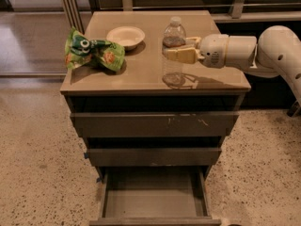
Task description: Pick water bottle from bottom drawer and place on counter
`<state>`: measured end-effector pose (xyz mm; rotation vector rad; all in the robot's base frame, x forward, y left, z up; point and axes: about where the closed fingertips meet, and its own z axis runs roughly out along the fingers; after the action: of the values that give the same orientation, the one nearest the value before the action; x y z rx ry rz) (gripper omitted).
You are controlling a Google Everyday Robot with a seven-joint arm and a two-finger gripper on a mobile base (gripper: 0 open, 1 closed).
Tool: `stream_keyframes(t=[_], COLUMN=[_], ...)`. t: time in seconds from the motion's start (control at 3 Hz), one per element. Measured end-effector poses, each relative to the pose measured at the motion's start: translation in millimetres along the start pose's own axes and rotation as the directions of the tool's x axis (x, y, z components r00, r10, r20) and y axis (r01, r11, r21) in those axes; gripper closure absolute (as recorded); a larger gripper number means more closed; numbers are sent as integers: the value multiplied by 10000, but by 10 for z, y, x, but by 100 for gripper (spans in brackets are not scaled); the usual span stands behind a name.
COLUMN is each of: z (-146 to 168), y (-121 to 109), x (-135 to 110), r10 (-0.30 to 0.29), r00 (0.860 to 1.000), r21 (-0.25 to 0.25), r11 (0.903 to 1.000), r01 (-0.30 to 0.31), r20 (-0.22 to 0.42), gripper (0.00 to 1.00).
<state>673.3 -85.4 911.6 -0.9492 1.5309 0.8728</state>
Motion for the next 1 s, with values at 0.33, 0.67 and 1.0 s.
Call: stream_keyframes(t=[0.33,0.67,1.0], z=[0,1,1], y=[1,1,1], x=[3,3,3], r10=[5,5,5], r00=[10000,10000,10000], r21=[1,0,0], r11=[10000,10000,10000], r01=[-5,-5,-5], r20=[1,1,1], gripper=[83,60,36])
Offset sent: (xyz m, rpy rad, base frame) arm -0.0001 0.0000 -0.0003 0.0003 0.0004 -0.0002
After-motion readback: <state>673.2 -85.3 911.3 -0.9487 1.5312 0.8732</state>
